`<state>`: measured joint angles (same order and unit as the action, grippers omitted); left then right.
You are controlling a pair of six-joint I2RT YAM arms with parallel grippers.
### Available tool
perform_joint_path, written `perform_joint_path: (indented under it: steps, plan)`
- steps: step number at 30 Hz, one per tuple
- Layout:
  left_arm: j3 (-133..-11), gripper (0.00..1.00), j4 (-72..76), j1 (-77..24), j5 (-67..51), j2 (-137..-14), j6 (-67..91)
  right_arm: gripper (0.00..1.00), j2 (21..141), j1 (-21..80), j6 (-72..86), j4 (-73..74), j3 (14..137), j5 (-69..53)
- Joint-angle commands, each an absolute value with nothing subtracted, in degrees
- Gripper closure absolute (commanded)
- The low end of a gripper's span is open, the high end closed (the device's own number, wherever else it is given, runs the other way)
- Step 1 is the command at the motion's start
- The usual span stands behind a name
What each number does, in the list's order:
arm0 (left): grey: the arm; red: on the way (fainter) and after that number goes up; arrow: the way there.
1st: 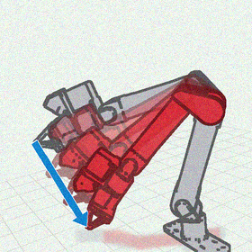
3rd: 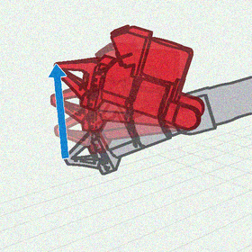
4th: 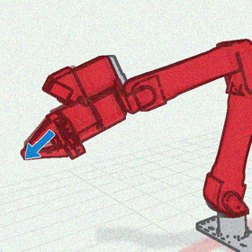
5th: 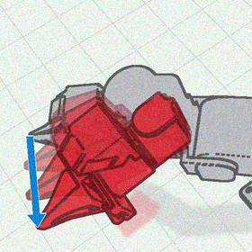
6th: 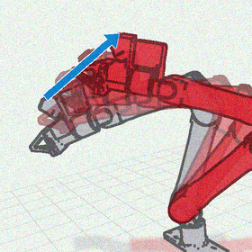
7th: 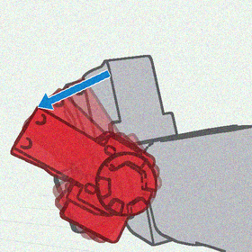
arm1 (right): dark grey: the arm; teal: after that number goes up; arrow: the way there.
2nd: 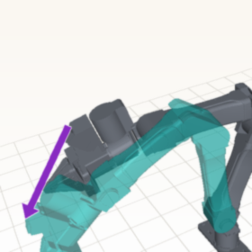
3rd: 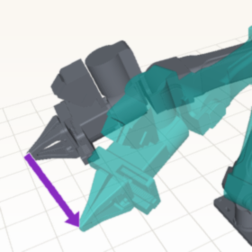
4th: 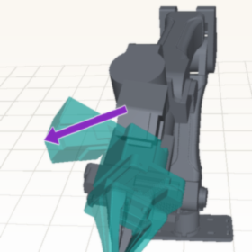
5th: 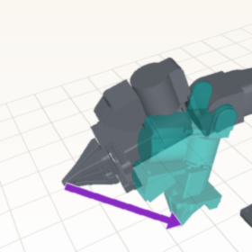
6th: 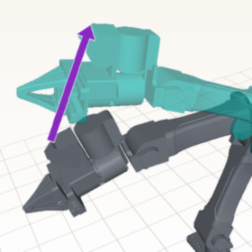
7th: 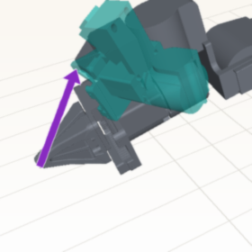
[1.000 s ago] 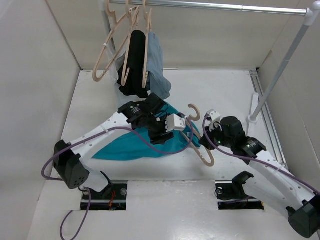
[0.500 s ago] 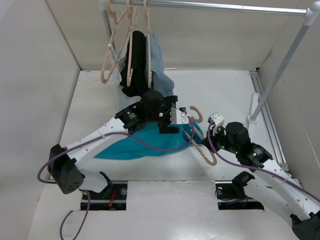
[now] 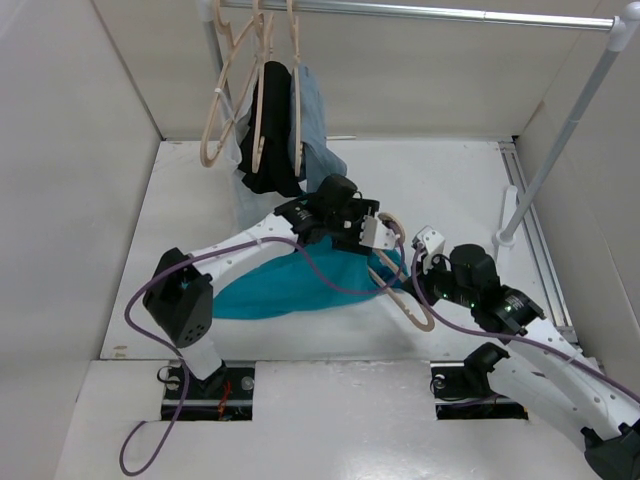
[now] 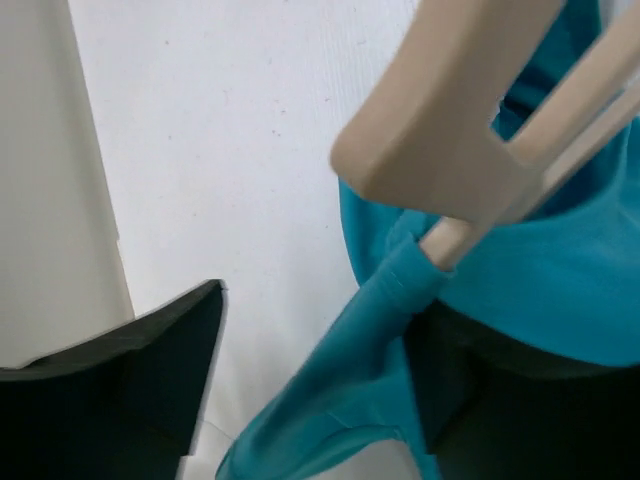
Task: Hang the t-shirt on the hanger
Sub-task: Place tshirt on hanger
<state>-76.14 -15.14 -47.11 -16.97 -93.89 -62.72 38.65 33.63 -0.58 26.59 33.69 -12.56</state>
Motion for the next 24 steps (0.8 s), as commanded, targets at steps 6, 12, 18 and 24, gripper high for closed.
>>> perform_joint_path:
  steps: [6,12,18,24]
  plan:
    - [-80.68,0.79,-27.24,-45.88,-22.06,-96.15,-70.83,1.0,38.84,34.37,-2.55,23.03,37.7,-13.19]
    - [-79.54,1.0,-33.3,-45.88,-24.25,-96.15,-71.54,1.0,39.37,34.37,-1.94,21.71,38.23,-12.66]
    - [-77.61,1.0,-32.17,-45.88,-24.0,-92.39,-64.96,0.6,42.71,34.37,-1.41,23.55,41.56,-11.61]
    - [-67.52,1.0,-26.2,-45.36,-17.15,-85.17,-67.05,0.08,43.42,34.37,-0.35,24.35,50.96,-12.47]
